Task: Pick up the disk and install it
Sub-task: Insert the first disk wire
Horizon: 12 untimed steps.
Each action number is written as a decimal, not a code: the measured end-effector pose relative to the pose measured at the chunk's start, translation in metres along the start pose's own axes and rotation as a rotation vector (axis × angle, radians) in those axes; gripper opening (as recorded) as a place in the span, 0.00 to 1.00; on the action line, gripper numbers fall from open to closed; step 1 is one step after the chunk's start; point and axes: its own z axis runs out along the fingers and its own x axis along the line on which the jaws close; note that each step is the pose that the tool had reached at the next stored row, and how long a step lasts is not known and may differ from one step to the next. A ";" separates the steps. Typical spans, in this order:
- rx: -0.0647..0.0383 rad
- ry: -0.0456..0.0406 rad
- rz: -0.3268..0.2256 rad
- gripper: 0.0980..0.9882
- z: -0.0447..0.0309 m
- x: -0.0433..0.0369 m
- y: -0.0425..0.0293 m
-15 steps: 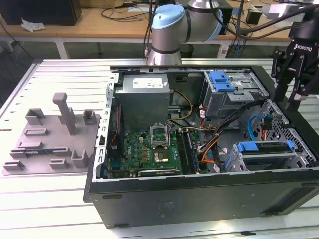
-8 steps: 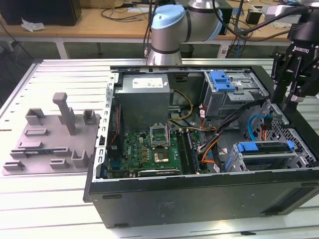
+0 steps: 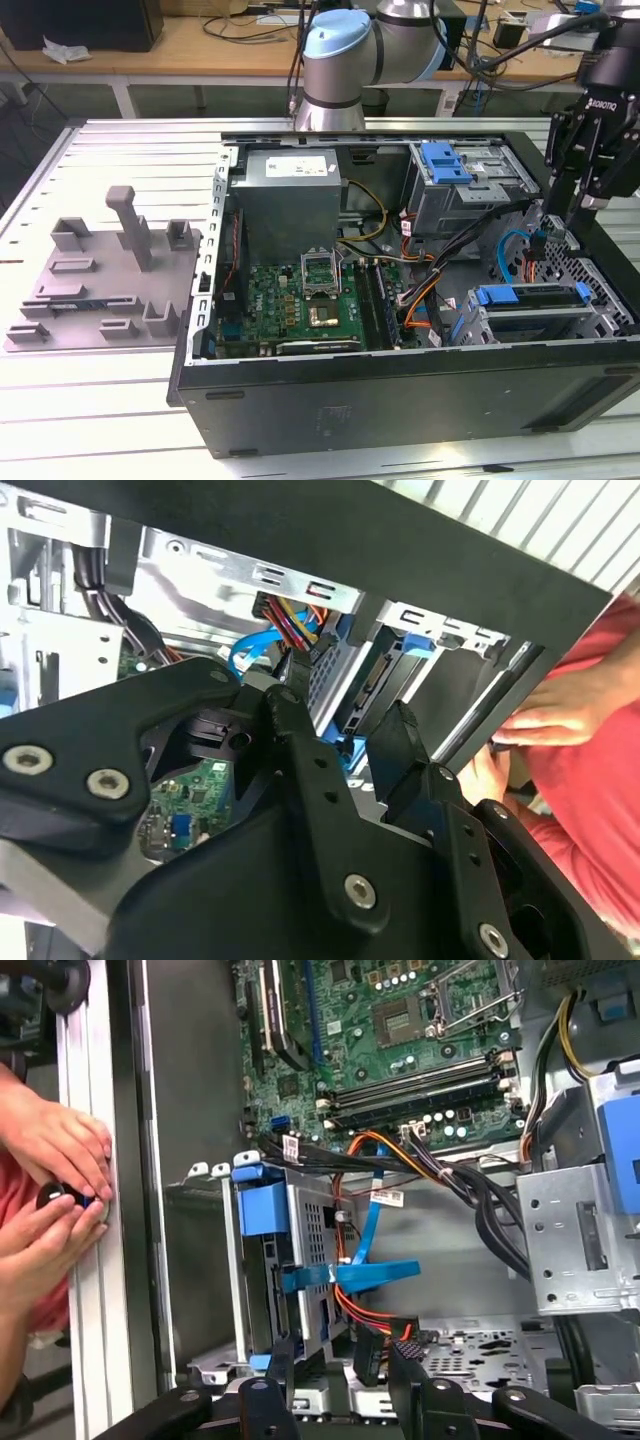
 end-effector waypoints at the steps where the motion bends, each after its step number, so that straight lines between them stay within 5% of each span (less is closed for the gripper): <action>1: -0.001 0.0029 0.005 0.45 0.0008 -0.0004 -0.0001; 3: -0.002 0.0084 0.010 0.45 0.0023 -0.0014 -0.0003; 6: 0.000 0.0366 0.018 0.45 0.0039 -0.0038 -0.0019; 8: 0.000 0.0458 0.022 0.45 0.0046 -0.0049 -0.0024; 12: -0.006 0.0493 0.038 0.45 0.0087 -0.0095 -0.0025</action>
